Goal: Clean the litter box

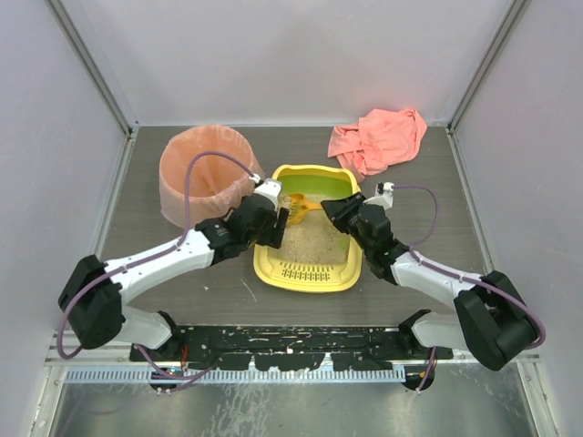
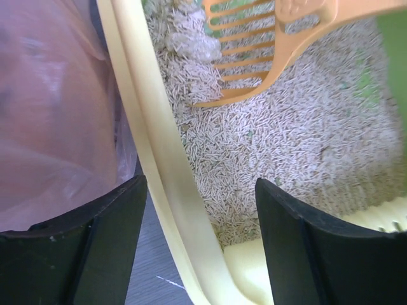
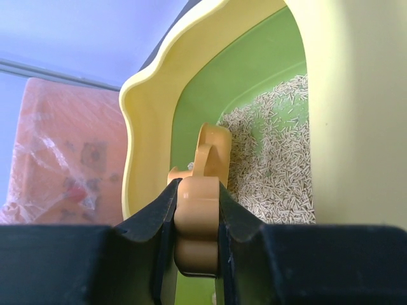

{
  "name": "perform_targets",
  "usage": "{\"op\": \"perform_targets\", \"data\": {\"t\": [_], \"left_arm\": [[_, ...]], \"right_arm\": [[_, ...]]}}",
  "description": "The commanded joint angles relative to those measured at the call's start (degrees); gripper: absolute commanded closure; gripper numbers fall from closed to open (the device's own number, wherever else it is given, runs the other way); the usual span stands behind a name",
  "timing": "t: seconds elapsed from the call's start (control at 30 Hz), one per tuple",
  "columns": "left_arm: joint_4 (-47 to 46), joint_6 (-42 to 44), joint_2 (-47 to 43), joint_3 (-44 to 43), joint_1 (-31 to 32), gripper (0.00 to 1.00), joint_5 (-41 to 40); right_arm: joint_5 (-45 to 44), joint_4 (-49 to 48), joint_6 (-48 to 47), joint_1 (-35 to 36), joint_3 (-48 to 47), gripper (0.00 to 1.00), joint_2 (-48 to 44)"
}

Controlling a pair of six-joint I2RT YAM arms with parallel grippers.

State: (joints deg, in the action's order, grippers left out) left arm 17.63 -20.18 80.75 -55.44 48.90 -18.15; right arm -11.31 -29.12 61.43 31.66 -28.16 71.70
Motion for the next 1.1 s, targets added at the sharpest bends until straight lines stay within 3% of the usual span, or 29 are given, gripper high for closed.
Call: {"op": "perform_targets", "data": {"t": [0.0,0.43,0.67,0.87,1.07], "left_arm": [[-1.67,-1.00,-7.37,-1.90,-0.10,0.28,-0.69],[4.25,1.05,-20.68,-3.71,-0.26,0.23,-2.46],[11.77,4.38,-29.01,-6.78,-0.29,0.22,-7.28],[17.56,6.99,-34.94,-8.52,-0.25,0.21,-13.43],[20.50,7.50,-39.26,-7.72,-0.25,0.21,-18.56]], "right_arm": [[-0.72,-5.27,1.06,-0.19,0.71,0.99,-4.62],[-0.34,0.08,1.31,-2.86,6.32,1.00,-20.14],[8.83,1.53,2.73,-9.57,10.68,0.99,-29.03],[19.53,-5.93,7.61,-16.59,15.86,0.99,-31.84],[28.84,-23.25,17.45,-24.48,21.31,0.99,-25.42]]}}
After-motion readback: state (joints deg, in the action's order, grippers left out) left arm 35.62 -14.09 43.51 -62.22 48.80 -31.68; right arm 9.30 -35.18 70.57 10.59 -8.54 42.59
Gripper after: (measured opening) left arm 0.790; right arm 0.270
